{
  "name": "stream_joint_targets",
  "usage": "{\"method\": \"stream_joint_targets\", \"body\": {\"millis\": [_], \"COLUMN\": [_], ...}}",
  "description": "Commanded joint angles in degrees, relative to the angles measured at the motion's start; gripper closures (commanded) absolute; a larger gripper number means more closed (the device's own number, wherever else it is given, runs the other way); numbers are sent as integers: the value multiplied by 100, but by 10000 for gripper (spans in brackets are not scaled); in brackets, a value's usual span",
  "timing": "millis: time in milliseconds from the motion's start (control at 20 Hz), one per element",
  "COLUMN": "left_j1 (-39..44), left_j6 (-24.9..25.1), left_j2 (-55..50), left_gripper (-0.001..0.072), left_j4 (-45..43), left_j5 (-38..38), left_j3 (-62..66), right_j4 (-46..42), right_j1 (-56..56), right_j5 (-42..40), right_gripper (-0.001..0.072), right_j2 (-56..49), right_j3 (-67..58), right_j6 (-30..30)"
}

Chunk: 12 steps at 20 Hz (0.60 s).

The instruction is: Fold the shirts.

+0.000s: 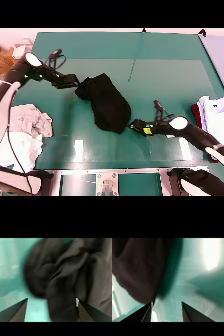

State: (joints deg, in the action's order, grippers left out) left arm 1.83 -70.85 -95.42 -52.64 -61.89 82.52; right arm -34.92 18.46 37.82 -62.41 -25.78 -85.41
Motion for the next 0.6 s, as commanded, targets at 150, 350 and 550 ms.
{"method": "stream_joint_targets", "body": {"millis": [150, 350, 550], "left_j1": [57, -7, -203], "left_j6": [1228, 1285, 957], "left_j2": [-501, -494, -487], "left_gripper": [639, 687, 687], "left_j4": [1864, 1860, 1851], "left_j5": [-13, -621, -1576], "left_j3": [-94, 356, 1537], "right_j4": [407, 1453, 1626], "right_j1": [426, 424, -72], "right_j5": [-76, -9, 975], "right_gripper": [385, 697, 701], "right_j2": [-1539, -1635, -1482], "right_j3": [-1217, -1486, -1956], "right_j6": [66, 1064, 1888]}}
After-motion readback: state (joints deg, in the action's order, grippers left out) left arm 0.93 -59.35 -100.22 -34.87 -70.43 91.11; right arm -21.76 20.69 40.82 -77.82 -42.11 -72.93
